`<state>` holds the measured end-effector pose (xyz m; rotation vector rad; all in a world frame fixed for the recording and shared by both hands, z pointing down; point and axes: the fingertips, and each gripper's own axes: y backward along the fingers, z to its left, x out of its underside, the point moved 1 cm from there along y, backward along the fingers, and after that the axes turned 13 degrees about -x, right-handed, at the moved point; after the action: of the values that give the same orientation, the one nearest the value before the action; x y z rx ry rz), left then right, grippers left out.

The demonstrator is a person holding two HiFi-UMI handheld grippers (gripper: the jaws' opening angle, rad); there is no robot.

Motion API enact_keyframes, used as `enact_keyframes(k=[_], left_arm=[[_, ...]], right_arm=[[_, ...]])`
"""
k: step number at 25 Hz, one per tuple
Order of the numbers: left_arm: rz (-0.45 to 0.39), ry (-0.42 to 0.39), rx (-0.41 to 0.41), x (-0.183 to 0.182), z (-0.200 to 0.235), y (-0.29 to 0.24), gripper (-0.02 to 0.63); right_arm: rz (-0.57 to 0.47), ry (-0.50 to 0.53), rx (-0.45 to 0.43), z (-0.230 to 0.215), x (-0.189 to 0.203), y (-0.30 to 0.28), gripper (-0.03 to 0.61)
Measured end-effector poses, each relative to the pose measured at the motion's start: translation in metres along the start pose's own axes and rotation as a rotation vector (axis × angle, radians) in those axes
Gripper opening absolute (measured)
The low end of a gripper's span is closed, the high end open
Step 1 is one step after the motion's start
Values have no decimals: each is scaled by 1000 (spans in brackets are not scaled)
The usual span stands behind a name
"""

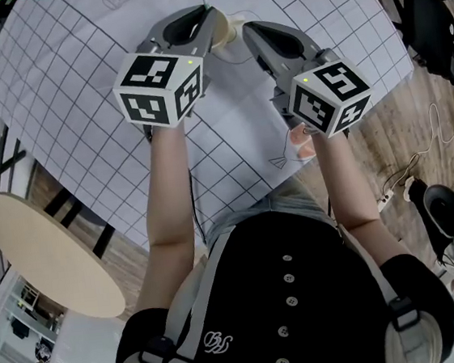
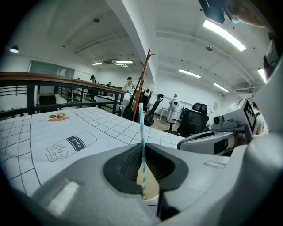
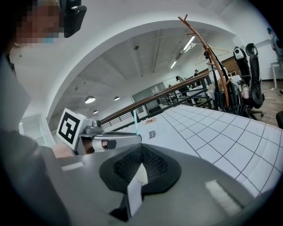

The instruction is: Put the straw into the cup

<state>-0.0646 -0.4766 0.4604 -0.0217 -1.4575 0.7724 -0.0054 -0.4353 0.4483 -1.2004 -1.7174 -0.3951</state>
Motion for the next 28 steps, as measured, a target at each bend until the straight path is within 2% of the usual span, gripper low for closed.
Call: enact_keyframes(k=[6,12,19,21,28], left_arm=[[3,8,-15,0,1,0,25],[19,-18,-35,2,0,-1,29],[33,-40,-60,6,1,-1,54],[40,-38,-70,7,2,0,92],[41,-33,-79,7,2,5,95]], right_arm=[[3,1,5,1,1,0,0],[5,-6,1,4,6,-1,0],[-6,-5,4,7,6,5,0],[-9,-5,7,7,6,7,0],[-7,5,12,10,3,13,0]])
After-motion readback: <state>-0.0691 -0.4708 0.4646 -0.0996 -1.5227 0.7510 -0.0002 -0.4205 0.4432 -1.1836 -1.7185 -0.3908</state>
